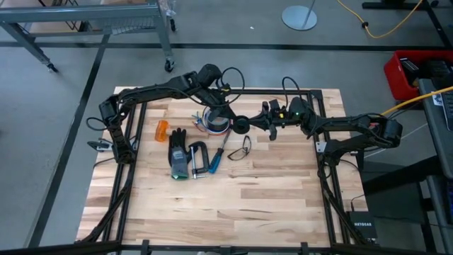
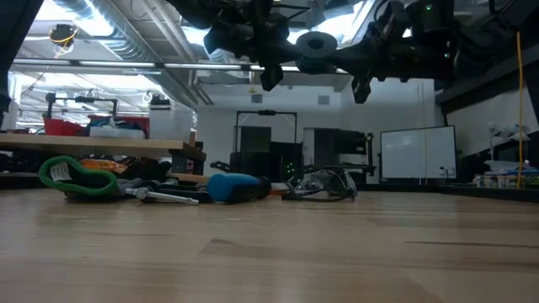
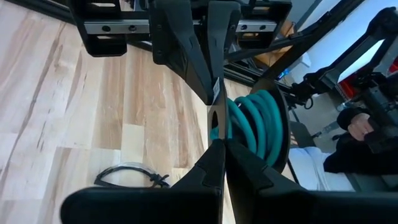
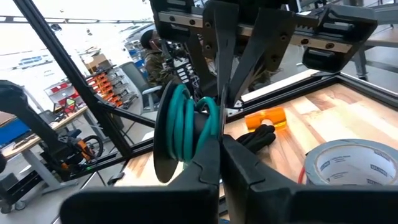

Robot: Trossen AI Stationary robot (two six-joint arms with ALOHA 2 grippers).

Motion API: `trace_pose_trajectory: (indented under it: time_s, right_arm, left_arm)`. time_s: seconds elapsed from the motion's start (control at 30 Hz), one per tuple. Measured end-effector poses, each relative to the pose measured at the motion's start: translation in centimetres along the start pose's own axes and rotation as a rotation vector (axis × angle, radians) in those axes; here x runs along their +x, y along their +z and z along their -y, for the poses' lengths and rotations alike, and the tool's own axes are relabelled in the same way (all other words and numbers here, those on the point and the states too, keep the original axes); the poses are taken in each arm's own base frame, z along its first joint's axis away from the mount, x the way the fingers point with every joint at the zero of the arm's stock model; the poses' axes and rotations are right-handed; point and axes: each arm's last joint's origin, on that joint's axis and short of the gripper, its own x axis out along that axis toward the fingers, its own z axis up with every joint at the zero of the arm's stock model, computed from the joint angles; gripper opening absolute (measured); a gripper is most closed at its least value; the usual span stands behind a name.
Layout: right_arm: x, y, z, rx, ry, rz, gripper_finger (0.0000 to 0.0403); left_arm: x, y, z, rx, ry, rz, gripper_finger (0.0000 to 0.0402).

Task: Coil cords
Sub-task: Uncoil the wire from the cable spool

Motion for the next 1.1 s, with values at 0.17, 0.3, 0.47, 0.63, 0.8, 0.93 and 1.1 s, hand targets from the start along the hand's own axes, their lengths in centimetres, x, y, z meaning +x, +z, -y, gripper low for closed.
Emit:
trace_pose_trajectory:
  time_s: [0.17, 0.3, 0.47, 0.63, 0.8, 0.93, 1.1]
  right_arm:
    - [0.0, 0.1, 0.0, -0.002, 0.007, 0.001, 0.0003]
    - [-0.4, 0.3, 0.4, 0.017, 0.016, -0.002, 0.0002]
    - [-0.6, 1.1, 0.9, 0.032, 0.036, 0.003, 0.0001]
    - [-0.6, 2.9, 0.9, -0.004, 0.123, 0.004, 0.0001]
    - [-0.8, 5.2, 1.0, -0.062, 0.257, -0.018, 0.0001]
    - [-1.4, 6.6, 1.2, -0.108, 0.365, -0.057, 0.0001]
    - [-2.2, 7.4, 1.4, -0.200, 0.505, -0.117, 0.0001]
  left_arm:
    - [-0.5, 0.1, -0.2, 0.000, 0.009, 0.012, 0.0007]
    - [-1.4, 0.8, 0.1, 0.031, 0.026, 0.050, 0.0037]
    - [-2.9, 1.3, 0.8, 0.076, 0.043, 0.080, 0.0083]
    - [-4.4, 1.2, 1.6, 0.045, 0.046, 0.059, 0.0109]
    - [-4.4, -0.5, 1.9, 0.073, 0.040, -0.079, 0.0101]
    - [-3.2, -1.8, 2.5, 0.151, 0.005, -0.185, 0.0084]
    - [-1.2, -2.4, 3.4, 0.288, -0.053, -0.235, 0.0071]
